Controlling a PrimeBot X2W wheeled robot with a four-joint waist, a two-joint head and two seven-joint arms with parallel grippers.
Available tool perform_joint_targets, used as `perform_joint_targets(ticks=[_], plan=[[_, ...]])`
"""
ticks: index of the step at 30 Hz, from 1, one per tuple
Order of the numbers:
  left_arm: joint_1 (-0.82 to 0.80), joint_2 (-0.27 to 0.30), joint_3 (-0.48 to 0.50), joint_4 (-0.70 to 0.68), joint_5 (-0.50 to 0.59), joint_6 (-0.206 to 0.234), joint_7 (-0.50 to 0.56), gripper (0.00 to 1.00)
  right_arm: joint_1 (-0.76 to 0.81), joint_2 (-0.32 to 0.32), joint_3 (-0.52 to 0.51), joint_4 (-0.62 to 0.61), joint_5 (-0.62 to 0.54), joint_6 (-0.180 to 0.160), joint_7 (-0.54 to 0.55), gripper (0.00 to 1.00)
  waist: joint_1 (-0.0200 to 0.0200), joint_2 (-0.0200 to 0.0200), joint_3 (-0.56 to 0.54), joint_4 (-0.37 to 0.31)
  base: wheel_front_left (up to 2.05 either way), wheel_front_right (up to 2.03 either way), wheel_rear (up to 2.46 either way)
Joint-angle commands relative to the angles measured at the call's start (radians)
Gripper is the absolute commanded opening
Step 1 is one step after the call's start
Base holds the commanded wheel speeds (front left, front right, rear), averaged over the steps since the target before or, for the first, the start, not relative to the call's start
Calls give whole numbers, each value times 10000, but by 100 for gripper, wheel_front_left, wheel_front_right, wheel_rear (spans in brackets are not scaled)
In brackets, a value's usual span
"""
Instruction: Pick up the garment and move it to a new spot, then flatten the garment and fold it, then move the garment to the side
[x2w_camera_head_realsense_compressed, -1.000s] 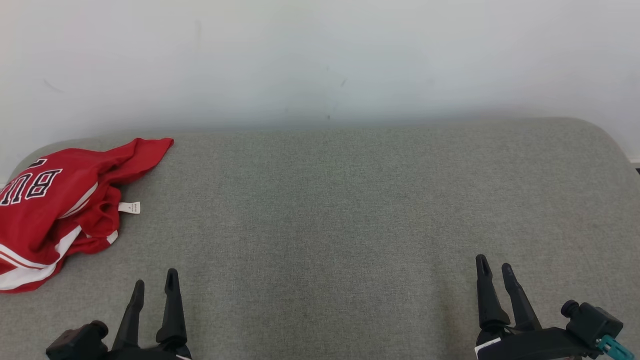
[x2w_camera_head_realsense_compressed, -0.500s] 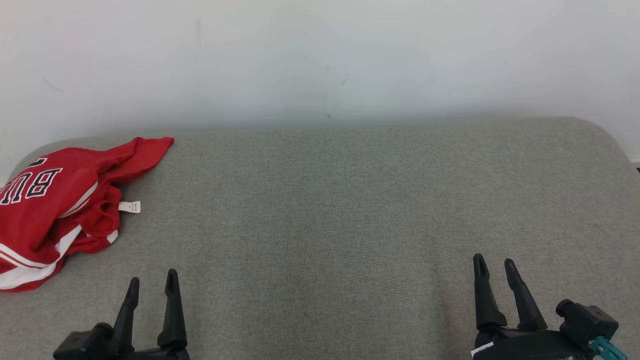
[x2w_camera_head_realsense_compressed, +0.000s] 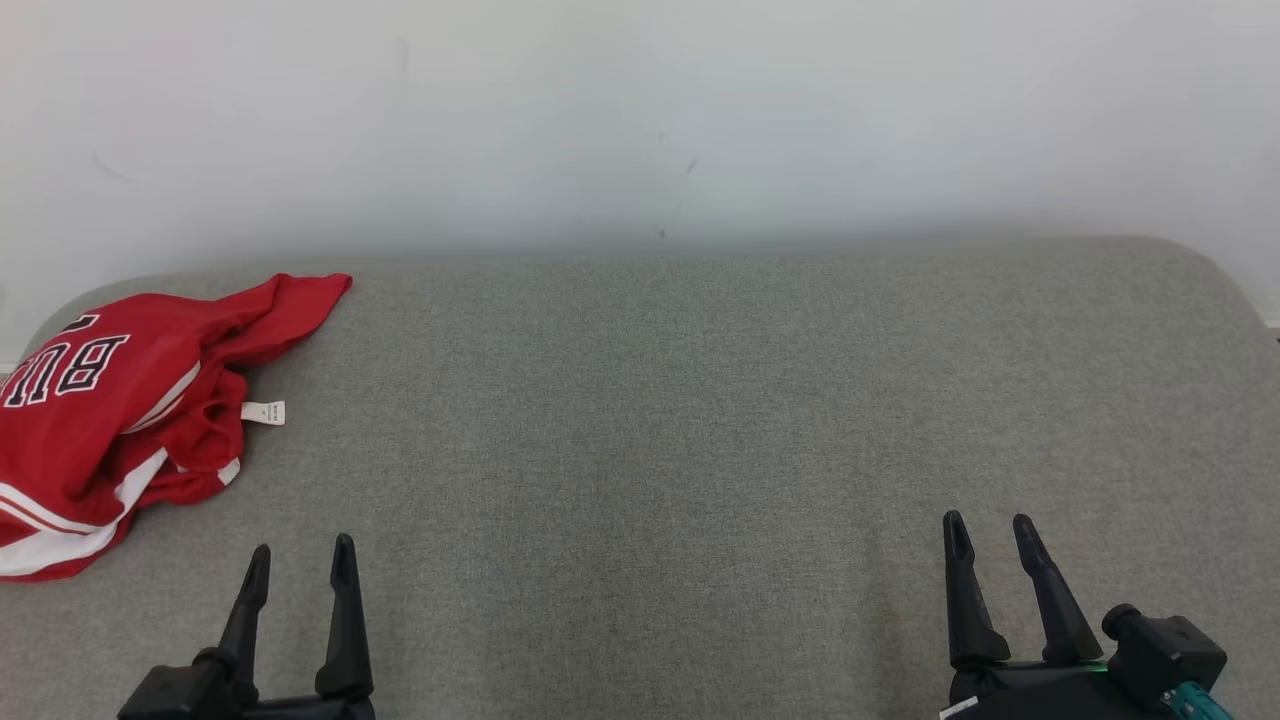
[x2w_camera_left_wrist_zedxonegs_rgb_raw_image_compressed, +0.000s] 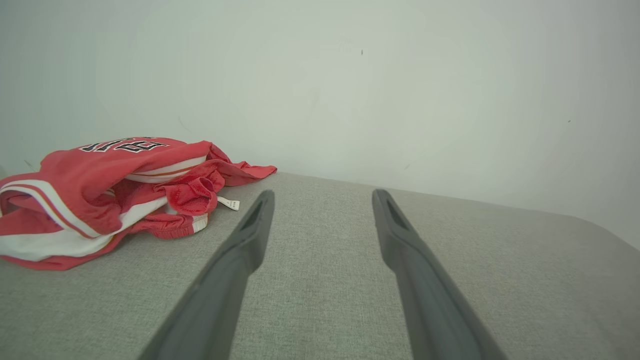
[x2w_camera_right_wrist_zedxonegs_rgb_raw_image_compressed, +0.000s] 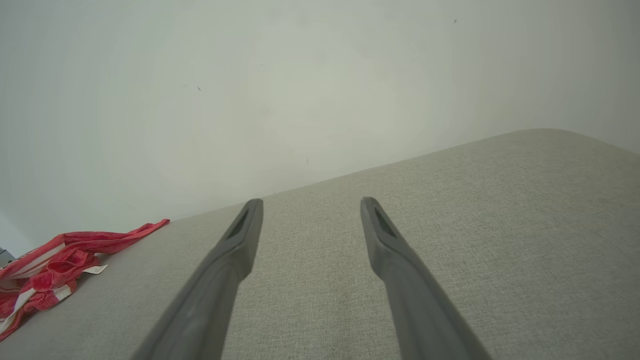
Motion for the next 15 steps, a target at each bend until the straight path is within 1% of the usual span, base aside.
perform_joint_targets(ticks=[1, 15], plan=[[115, -3, 37, -115, 195, -73, -83, 100, 13, -8, -16, -95, -212, -15, -94, 100, 0, 0, 0, 1, 0, 0, 0], [265, -144, 193, -216, 1252, -199, -377, 100, 129, -8, -23, -147, -1241, -18, -376, 100, 0, 0, 12, 12, 0, 0, 0]])
